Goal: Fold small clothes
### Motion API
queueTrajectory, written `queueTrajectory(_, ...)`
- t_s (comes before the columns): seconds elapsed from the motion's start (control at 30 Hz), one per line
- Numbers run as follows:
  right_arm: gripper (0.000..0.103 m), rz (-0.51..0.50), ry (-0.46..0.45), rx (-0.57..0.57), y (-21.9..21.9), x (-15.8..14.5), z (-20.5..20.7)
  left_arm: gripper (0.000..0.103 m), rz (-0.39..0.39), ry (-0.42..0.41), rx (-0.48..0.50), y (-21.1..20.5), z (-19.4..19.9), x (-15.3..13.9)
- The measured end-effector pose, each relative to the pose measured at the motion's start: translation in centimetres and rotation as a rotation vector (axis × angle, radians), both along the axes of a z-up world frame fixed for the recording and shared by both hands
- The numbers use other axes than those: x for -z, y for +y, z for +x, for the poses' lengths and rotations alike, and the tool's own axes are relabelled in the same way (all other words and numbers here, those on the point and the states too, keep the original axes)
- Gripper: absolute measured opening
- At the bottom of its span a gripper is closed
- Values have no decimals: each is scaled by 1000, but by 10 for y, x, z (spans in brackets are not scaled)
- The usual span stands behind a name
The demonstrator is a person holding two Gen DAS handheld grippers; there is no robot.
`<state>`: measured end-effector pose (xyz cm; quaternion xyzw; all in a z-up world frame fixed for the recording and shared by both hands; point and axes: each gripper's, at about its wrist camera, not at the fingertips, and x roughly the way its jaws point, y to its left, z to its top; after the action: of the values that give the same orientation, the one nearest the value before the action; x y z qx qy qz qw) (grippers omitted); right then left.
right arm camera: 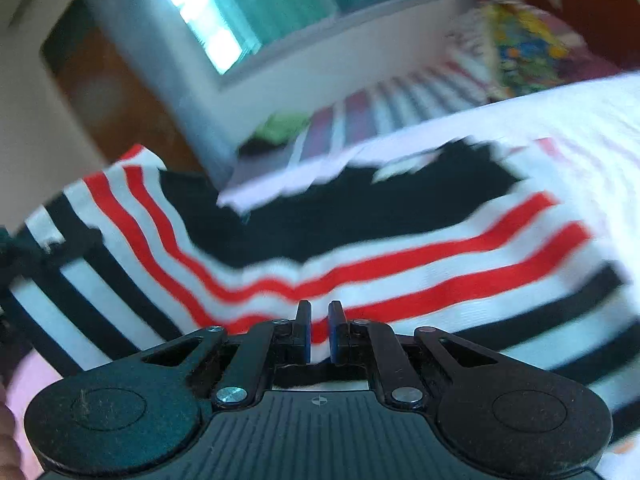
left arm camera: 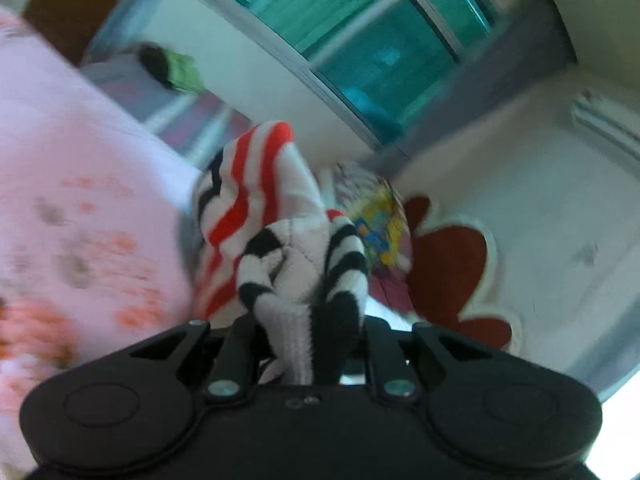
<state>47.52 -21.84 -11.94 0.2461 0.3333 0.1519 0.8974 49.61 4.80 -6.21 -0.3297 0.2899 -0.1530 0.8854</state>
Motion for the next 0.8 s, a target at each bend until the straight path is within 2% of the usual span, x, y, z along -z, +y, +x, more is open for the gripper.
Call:
queueTrajectory(0.13,8,56,-11,132,-63,-13,-17,15,67,42,115,-57,17,11)
queueTrajectory(0.23,8,93,11,189,-105,-17,-28,25,137,128,226,-112,31,39)
queueTrajectory(0.3,8,97,25,203,-126,-18,-35,39,209,218,310,-150,39,67)
queueTrajectory(0.33,8,103,30,209,-134,-19,-38,45,263,184,319,-164,35,70)
queueTrajectory(0.37,9,120,34,217,-142,-19,-41,71,289,140,336,-172,30,66)
queueTrajectory(0.4,12,133,38,224,-149,-20,-43,74,284,124,379,-180,25,60)
queueTrajectory(0.47,74,156,30,248,-159,-23,-46,74,253,101,433,-178,15,44)
queueTrajectory(0.5,76,174,2,257,-162,-25,-50,74,227,69,440,-169,2,38)
queueTrajectory(0.57,76,208,-12,224,-160,-30,-46,74,205,3,366,-142,-11,23)
queueTrajectory(0.67,76,244,-26,155,-148,-35,-39,74,227,-35,203,-96,-9,16)
queueTrajectory(0.8,76,333,94,60,-124,-17,-12,72,237,73,116,-51,21,34)
